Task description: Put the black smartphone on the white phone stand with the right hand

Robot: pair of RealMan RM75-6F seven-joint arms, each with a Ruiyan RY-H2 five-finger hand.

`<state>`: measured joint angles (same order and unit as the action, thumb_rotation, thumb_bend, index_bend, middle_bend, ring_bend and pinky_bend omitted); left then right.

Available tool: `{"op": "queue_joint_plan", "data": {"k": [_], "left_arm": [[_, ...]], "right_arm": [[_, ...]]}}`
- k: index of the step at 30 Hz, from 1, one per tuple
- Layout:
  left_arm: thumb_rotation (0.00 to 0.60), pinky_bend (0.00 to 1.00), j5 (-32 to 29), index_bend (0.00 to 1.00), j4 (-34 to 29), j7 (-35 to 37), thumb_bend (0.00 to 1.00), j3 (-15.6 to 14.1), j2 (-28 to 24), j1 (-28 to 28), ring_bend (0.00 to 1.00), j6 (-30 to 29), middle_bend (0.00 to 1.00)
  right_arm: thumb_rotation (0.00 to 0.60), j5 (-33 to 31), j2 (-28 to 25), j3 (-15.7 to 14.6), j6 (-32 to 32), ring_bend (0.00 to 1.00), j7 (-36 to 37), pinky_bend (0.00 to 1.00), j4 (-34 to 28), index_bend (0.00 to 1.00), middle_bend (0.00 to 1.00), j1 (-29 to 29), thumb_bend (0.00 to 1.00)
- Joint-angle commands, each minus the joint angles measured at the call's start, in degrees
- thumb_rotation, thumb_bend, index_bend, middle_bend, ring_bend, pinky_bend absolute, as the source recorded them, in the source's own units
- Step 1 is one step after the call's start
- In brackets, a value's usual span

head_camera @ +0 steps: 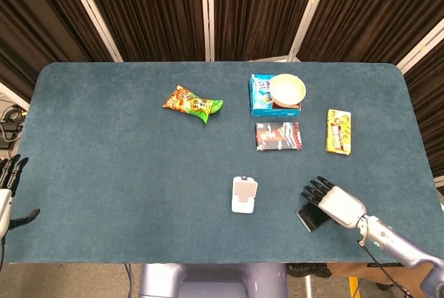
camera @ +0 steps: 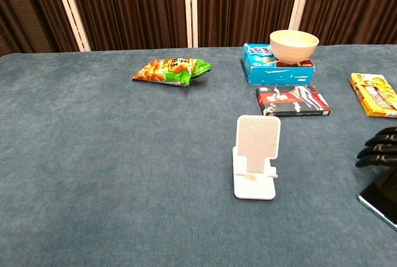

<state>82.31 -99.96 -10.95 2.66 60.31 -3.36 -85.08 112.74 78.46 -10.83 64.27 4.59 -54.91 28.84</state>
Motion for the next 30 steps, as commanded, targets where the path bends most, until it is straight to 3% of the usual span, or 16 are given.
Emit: {"op": "queue_joint_plan", "data": {"k": [1, 4, 9, 11, 18, 23, 30], "left_arm": [[0.6, 0.0, -0.07, 0.0, 0.02, -0.11, 0.0, -0.02, 0.06, -0.05, 0.0, 0.08, 0.0], [0.6, 0.0, -0.16, 0.0, 0.04, -0.17, 0.0, -0.03, 0.11, -0.11, 0.0, 0.19, 0.0], [0.6, 0.0, -0.49, 0.0, 0.11, -0.1, 0.0, 0.03, 0.13, -0.21, 0.0, 0.42, 0.0], [0.6, 0.0, -0.52, 0.0, 0.11, -0.09, 0.0, 0.03, 0.13, -0.24, 0.0, 0.47, 0.0], [0.6, 0.0, -0.33, 0.0, -0.02, 0.07, 0.0, -0.09, 0.03, -0.26, 0.0, 0.44, 0.0], [0.6, 0.0, -0.15, 0.0, -0.22, 0.53, 0.0, -0.13, -0.24, -0.14, 0.0, 0.17, 0.0], [0.6, 0.0, -0.4, 0.0, -0.16, 1.1, 0.0, -0.06, -0.46, -0.2, 0.0, 0.39, 0.0]], "right_arm": [[0.6, -0.65, 0.91, -0.54, -0.9, 0.14, -0.05, 0.16, 0.69, 0.18, 0.23, 0.6, 0.24], [0.6, -0.92, 1.34, -1.02, -1.13, 0.21, 0.31, 0.19, 1.08, 0.27, 0.31, 0.88, 0.32], [0.6, -0.6, 2.28, -1.41, 2.47, 0.43, 1.44, 0.31, 2.97, 0.56, 0.55, 0.48, 0.49], [0.6, -0.47, 2.56, -1.44, 3.98, 0.48, 1.92, 0.34, 3.82, 0.6, 0.59, 0.22, 0.52], [0.6, -0.12, 3.04, -0.83, 12.09, 0.5, 2.64, 0.36, 7.51, 0.62, 0.61, -0.99, 0.54], [0.6, 1.08, 1.83, 1.16, 20.05, 0.5, -2.65, 0.36, 7.83, 0.61, 0.61, -1.18, 0.54], [0.6, 4.67, -0.88, 4.02, 28.08, 0.5, -15.47, 0.36, 6.18, 0.59, 0.59, 0.69, 0.54]]}}
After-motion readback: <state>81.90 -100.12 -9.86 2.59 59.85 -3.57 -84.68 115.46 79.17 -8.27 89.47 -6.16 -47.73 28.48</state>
